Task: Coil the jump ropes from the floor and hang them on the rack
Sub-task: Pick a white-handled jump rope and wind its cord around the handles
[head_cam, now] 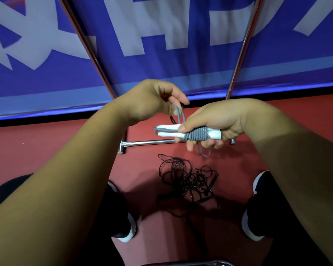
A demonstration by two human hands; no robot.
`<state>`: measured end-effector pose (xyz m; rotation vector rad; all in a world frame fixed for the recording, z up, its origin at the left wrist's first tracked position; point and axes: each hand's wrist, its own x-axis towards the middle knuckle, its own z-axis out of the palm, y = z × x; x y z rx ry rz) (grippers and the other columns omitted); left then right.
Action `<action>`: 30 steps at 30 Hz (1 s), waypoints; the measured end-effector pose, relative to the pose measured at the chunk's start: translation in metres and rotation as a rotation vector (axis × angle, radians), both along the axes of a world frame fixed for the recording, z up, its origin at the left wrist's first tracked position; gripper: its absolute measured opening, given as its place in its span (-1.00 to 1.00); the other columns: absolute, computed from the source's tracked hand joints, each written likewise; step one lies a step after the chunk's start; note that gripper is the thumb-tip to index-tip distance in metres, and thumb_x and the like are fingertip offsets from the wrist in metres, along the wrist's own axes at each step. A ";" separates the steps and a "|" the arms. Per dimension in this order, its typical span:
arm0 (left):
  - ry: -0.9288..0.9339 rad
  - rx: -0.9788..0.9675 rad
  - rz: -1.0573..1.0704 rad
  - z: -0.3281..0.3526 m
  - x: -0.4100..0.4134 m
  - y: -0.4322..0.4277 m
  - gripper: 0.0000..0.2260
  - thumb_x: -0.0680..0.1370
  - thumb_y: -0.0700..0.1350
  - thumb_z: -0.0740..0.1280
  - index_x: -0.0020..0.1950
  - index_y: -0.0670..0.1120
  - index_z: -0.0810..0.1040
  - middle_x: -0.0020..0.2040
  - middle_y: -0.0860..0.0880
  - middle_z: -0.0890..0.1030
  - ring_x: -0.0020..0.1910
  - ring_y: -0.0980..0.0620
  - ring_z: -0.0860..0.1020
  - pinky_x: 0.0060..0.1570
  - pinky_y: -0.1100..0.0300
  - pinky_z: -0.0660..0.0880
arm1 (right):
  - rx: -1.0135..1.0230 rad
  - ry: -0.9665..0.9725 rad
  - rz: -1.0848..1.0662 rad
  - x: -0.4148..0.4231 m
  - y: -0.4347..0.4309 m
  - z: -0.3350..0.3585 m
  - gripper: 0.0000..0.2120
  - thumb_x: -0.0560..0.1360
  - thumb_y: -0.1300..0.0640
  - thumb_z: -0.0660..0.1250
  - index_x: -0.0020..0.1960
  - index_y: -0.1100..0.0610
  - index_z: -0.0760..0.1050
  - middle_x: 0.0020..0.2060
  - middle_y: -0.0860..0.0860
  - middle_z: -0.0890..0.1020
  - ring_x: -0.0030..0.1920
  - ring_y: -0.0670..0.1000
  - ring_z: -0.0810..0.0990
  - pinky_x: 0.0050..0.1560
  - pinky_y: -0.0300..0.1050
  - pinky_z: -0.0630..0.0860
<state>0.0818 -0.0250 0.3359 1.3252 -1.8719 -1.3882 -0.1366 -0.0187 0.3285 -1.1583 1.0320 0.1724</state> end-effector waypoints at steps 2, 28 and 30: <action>-0.084 -0.042 -0.025 0.002 -0.001 0.000 -0.70 0.47 -0.38 0.53 0.13 -0.10 0.72 -0.05 -0.13 0.74 -0.10 0.02 0.67 0.13 0.09 0.63 | -0.057 0.056 -0.028 0.000 -0.004 -0.008 -0.62 0.67 0.00 0.38 0.27 0.31 0.54 0.03 0.20 0.77 -0.42 -0.03 0.43 -0.54 -0.27 0.30; -0.225 0.171 0.381 -0.018 -0.006 -0.002 -0.88 0.58 -0.24 0.48 0.00 -0.31 0.67 -0.12 -0.28 0.73 -0.18 -0.19 0.74 -0.05 -0.05 0.72 | -0.486 0.087 -0.378 0.006 -0.020 -0.034 -0.79 0.59 0.03 0.45 0.02 0.07 0.44 -0.19 0.09 0.66 -0.34 -0.03 0.48 -0.46 -0.21 0.27; -0.079 0.210 0.435 -0.011 -0.004 -0.002 -0.82 0.51 -0.26 0.55 0.00 -0.34 0.66 -0.11 -0.31 0.72 -0.18 -0.18 0.73 -0.10 0.04 0.72 | -0.504 0.112 -0.347 0.004 -0.020 -0.033 -0.78 0.61 -0.01 0.45 0.04 0.05 0.43 -0.09 0.06 0.76 -0.35 -0.04 0.49 -0.45 -0.19 0.32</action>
